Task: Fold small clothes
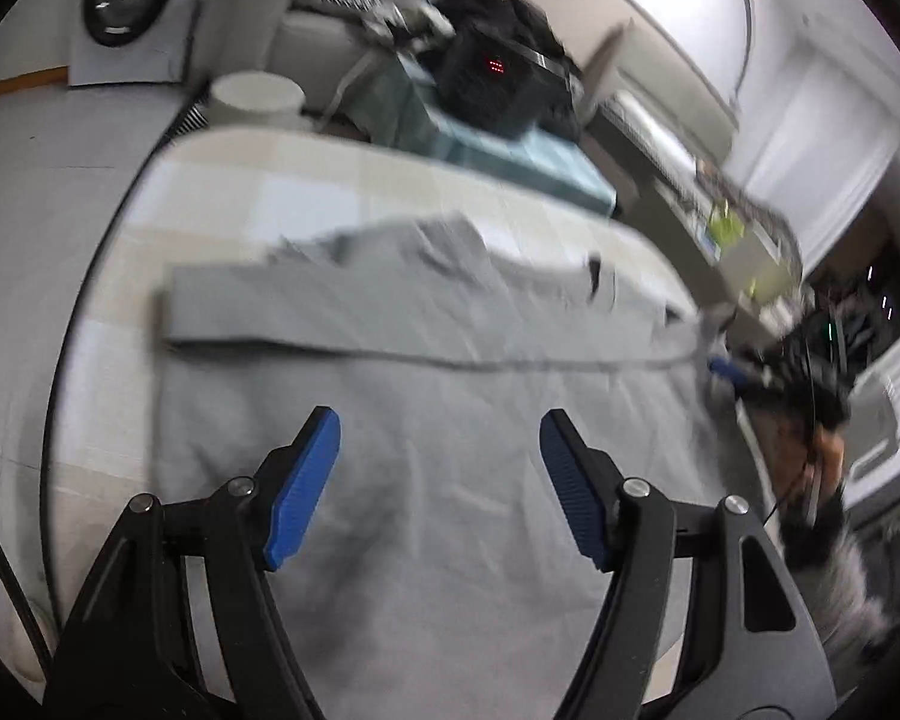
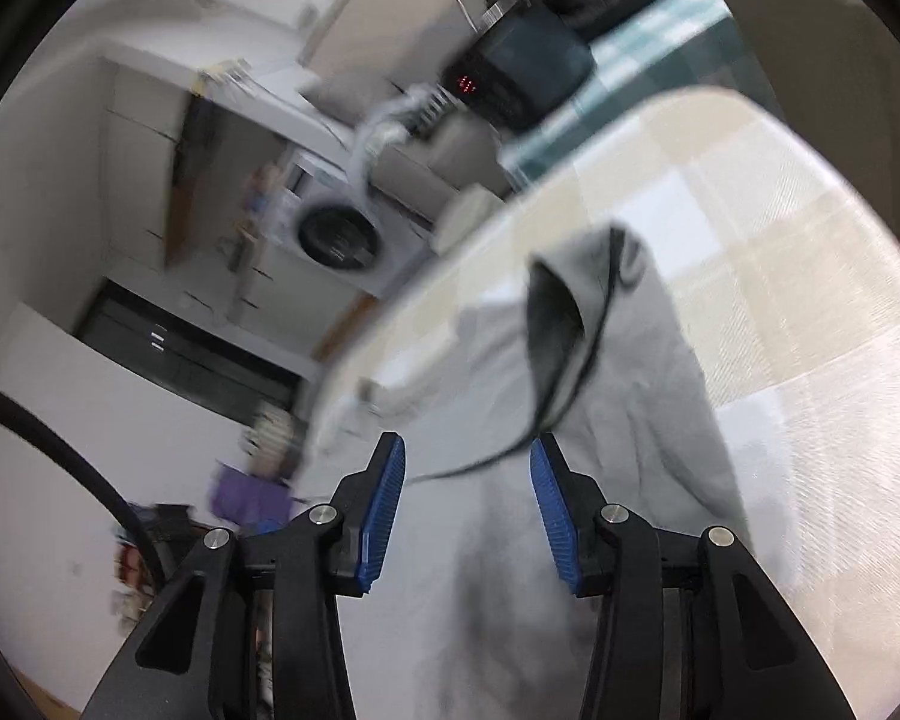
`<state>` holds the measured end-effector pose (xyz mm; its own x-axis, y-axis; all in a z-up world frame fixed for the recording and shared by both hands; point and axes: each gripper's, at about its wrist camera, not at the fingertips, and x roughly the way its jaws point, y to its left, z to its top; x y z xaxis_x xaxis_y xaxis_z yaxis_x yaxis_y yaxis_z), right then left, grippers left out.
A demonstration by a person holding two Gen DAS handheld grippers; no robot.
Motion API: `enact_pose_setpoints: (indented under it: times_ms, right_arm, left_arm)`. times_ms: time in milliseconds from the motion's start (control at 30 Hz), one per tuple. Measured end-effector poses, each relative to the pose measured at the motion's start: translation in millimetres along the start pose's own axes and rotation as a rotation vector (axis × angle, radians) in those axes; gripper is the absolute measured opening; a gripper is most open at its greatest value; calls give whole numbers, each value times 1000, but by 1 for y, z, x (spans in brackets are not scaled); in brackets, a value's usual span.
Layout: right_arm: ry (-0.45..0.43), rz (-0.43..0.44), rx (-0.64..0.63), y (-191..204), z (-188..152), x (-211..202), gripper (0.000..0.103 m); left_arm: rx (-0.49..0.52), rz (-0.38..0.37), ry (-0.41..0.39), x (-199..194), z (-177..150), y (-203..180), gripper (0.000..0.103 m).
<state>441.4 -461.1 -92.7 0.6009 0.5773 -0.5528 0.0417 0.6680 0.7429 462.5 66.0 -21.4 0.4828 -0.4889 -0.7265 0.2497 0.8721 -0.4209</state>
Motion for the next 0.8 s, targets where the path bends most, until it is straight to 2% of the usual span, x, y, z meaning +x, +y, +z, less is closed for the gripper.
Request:
enact_pose_setpoints:
  times_ms: [67,100,233,367,433,533,633,700,800]
  right_arm:
    - [21,-76,13,-1,8,23,45]
    - [27,-81,15,0,11,30,45]
    - [12,-33,15,10,31,52,45]
    - [-38,9,96,3,61,64,45]
    - [-57,-17,117,0,71,71,45]
    - [-77,-37,87,5,76,70,45]
    - [-56,-54,19,14,71,67,45]
    - [-36,-65,-35,21,64,64,45]
    - [-28,-86,-85,30,53,58,45]
  left_arm:
    - [2,-5,35,16,-5,-10,66]
    - [3,-13,57,24,-5,-15,66]
    - [70,-35,90,38,-11,-37,66]
    - [101,-22,140,62,0,-50,67]
    - [115,-52,180,78,6,-61,67]
    - [217,-70,199,90,8,-84,67]
    - [290,16,185,107,17,-92,67]
    - [277,54,158,114,30,-85,67]
    - [230,171,62,114,60,-67,67]
